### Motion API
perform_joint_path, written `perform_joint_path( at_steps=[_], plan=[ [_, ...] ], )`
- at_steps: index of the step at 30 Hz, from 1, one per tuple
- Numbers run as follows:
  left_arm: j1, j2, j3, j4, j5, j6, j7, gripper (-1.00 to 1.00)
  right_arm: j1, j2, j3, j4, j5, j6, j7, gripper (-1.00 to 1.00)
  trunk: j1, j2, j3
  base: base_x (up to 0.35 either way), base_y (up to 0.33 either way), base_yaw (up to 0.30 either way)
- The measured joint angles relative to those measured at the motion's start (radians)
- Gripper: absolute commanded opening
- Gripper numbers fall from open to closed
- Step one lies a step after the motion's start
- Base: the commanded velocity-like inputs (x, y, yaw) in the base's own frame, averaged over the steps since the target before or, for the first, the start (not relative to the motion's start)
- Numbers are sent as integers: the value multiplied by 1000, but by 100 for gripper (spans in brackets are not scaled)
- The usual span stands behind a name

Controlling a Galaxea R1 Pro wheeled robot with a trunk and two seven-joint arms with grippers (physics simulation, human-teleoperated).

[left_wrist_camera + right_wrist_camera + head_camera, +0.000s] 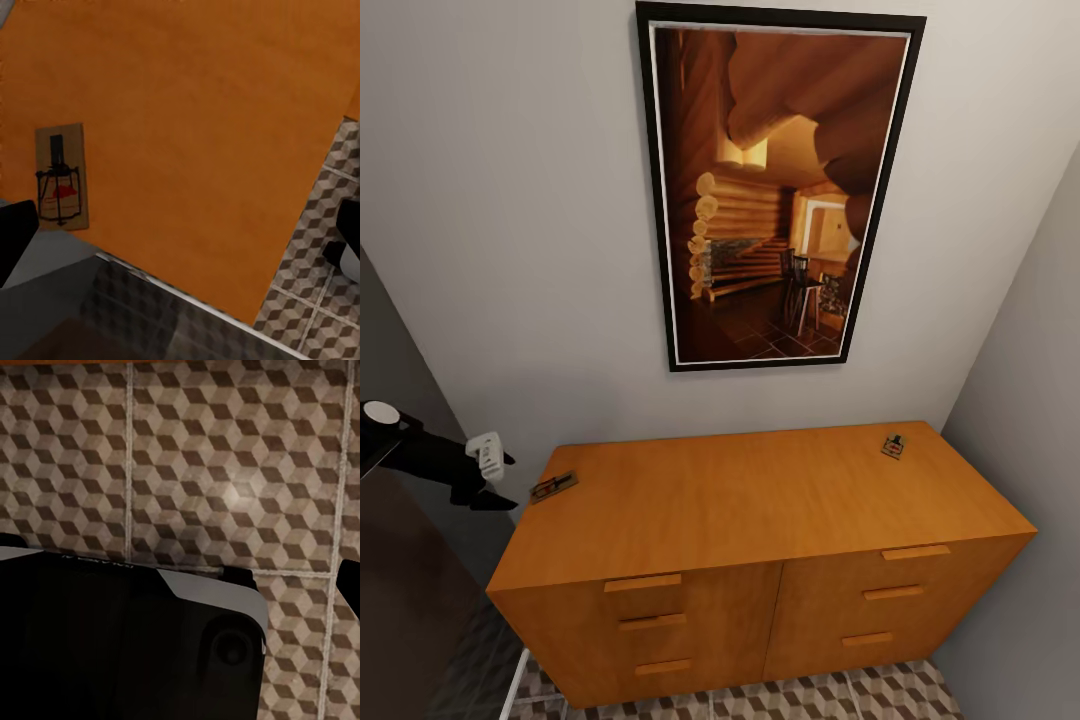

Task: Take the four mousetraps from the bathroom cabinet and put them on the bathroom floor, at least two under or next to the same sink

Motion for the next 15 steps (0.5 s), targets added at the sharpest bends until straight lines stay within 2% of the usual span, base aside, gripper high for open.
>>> perform_joint_path(
  at_steps=[15],
  plan=[
    [0,-3,1,21,2,1,-5,100,0,0,0,0,0,0,1,100,0,0,0,0,0,0]
  ],
)
